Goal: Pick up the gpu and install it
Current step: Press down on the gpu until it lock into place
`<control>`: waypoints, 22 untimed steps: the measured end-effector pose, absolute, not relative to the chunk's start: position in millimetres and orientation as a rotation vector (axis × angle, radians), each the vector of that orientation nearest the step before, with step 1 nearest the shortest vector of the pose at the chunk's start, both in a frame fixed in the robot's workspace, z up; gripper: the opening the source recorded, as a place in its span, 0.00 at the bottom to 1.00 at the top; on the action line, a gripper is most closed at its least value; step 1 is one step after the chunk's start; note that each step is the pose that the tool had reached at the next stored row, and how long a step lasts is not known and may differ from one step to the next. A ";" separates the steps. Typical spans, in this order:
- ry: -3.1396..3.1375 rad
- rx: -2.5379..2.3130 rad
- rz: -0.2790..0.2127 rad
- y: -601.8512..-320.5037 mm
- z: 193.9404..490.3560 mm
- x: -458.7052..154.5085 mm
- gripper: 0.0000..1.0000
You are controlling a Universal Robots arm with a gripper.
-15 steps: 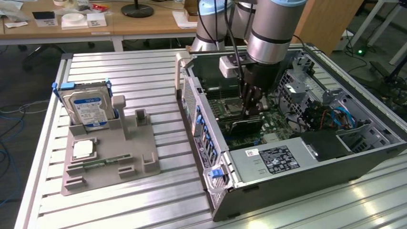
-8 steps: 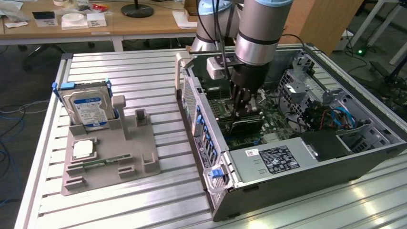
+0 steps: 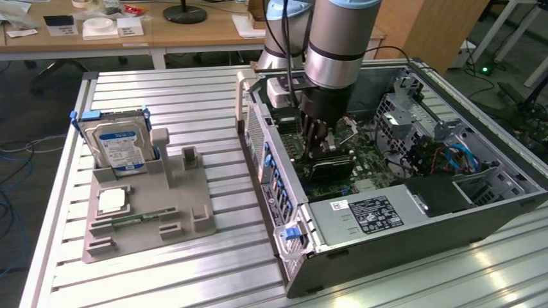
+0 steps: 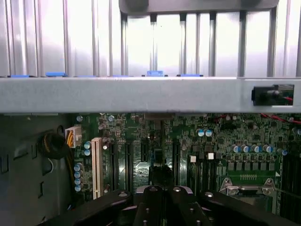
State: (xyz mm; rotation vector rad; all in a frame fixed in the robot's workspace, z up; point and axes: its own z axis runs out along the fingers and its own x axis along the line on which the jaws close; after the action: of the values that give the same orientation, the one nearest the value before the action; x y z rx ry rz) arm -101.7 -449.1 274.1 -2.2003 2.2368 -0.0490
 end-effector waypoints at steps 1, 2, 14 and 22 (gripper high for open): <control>2.237 -2.200 -0.049 -448.9 274.0 -103.2 0.11; 2.237 -2.200 -0.049 -448.8 273.8 -104.1 0.11; 2.239 -2.202 -0.050 -448.6 258.9 -104.7 0.11; 2.237 -2.200 -0.049 -448.6 274.0 -104.2 0.11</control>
State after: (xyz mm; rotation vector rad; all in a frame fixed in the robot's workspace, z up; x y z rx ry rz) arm -104.2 -448.6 274.0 -2.2003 2.2368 -0.0488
